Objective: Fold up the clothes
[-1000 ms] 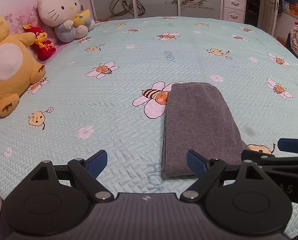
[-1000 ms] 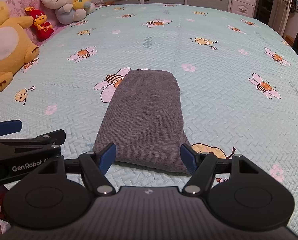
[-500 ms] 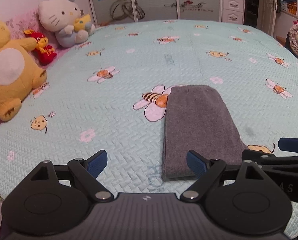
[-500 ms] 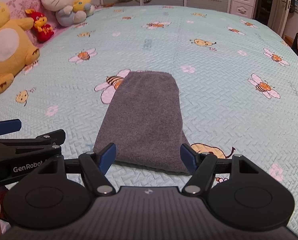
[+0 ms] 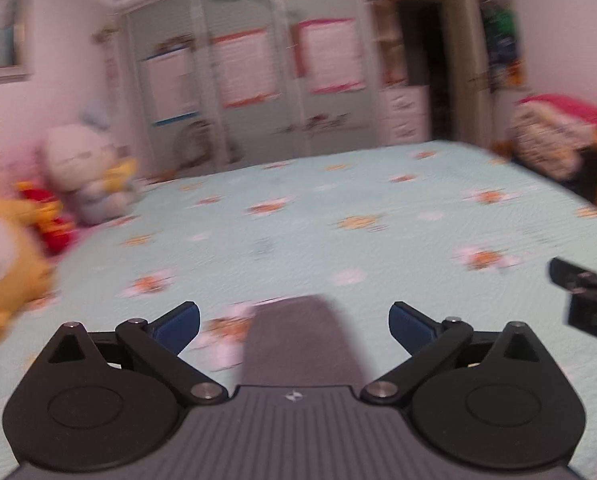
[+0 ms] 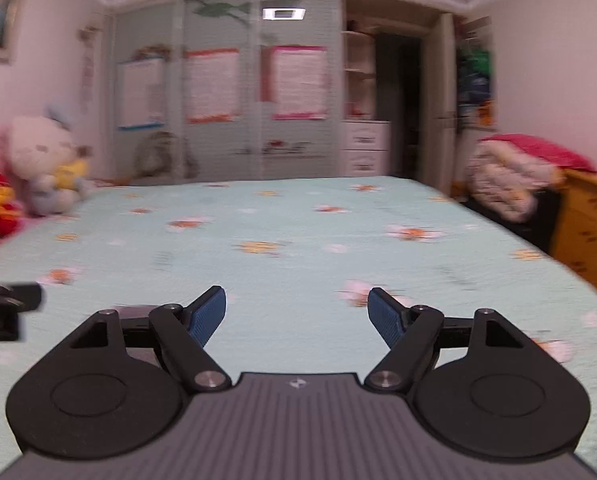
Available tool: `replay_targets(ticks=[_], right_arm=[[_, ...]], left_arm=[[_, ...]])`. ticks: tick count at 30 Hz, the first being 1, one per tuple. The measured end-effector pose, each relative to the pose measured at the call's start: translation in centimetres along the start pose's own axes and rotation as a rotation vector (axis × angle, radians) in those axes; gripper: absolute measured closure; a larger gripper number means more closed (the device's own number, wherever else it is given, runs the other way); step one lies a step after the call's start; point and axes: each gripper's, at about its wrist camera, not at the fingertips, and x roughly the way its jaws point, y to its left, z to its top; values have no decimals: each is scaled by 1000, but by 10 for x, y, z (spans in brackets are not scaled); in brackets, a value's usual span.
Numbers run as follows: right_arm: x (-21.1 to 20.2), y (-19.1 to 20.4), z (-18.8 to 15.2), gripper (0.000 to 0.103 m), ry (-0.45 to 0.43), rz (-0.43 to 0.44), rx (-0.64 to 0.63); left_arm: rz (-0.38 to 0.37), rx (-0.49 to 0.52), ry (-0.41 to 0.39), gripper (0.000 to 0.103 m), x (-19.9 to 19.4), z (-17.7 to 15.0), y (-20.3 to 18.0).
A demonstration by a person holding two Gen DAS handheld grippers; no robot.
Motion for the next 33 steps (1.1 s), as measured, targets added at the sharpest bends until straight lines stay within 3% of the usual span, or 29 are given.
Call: replay_targets(ticks=[2, 4, 9, 13, 23, 27, 33], right_arm=[[7, -28, -8, 25, -26, -78, 20], [18, -62, -17, 25, -27, -124, 65], [75, -119, -43, 25, 129, -218, 114], [130, -147, -72, 25, 263, -240, 93], [236, -188, -142, 25, 332, -333, 84], [248, -203, -139, 24, 317, -322, 138], [254, -206, -137, 24, 310, -330, 155]], left_arm=[[-91, 7, 9, 0, 16, 0, -28], [-153, 20, 74, 0, 45, 0, -58], [-299, 49, 234, 0, 119, -4, -133], [-330, 46, 325, 0, 176, -17, -183], [-292, 139, 327, 0, 275, -50, -267], [-289, 126, 252, 0, 283, -56, -274], [-312, 69, 207, 0, 297, -60, -272]])
